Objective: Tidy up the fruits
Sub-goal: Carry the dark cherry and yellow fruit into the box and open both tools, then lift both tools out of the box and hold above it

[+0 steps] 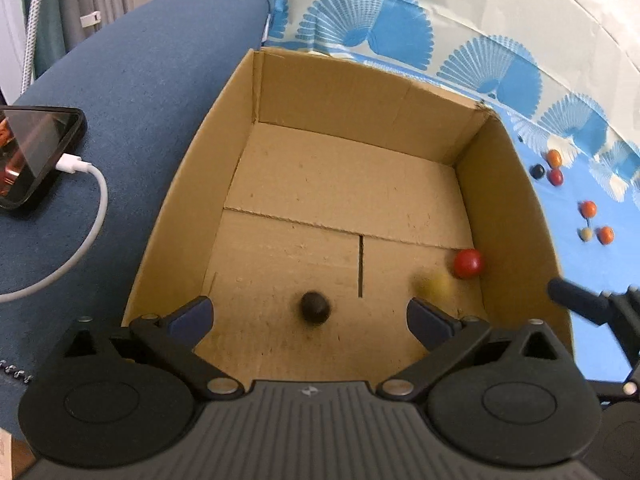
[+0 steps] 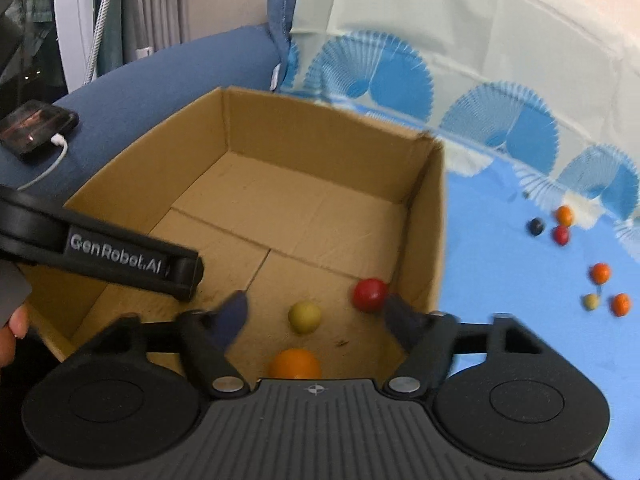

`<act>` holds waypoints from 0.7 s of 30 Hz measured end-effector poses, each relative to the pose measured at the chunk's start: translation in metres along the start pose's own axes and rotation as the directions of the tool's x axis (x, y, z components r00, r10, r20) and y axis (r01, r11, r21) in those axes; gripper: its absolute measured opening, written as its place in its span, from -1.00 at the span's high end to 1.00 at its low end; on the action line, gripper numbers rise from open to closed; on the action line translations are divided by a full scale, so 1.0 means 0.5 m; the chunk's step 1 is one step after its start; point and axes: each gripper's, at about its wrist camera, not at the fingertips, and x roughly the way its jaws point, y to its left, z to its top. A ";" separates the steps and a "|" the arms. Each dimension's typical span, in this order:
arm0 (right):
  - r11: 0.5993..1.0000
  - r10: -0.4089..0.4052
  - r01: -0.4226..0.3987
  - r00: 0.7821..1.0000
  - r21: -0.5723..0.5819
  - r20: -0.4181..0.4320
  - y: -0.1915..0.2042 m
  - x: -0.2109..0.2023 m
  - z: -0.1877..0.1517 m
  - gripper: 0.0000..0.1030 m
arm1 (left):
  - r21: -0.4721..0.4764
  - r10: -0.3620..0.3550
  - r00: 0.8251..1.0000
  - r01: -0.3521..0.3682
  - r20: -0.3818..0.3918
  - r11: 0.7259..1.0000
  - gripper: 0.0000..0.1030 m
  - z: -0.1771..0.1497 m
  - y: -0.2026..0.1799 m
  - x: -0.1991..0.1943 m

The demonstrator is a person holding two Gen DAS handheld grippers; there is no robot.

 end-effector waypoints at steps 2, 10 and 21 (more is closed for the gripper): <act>1.000 -0.008 0.008 1.000 -0.006 -0.004 -0.001 -0.025 -0.009 -0.66 | -0.008 0.010 1.000 -0.010 -0.002 1.000 -0.99 -0.008 0.002 -0.015; 0.995 -0.016 0.016 1.000 0.098 0.000 -0.009 -0.145 -0.062 -0.75 | -0.034 0.052 0.998 -0.051 0.032 0.998 -0.99 -0.063 0.016 -0.115; 0.978 -0.068 0.049 0.994 0.202 0.088 0.000 -0.290 -0.106 -0.87 | -0.032 0.067 0.994 -0.064 0.092 0.997 -0.99 -0.157 0.007 -0.248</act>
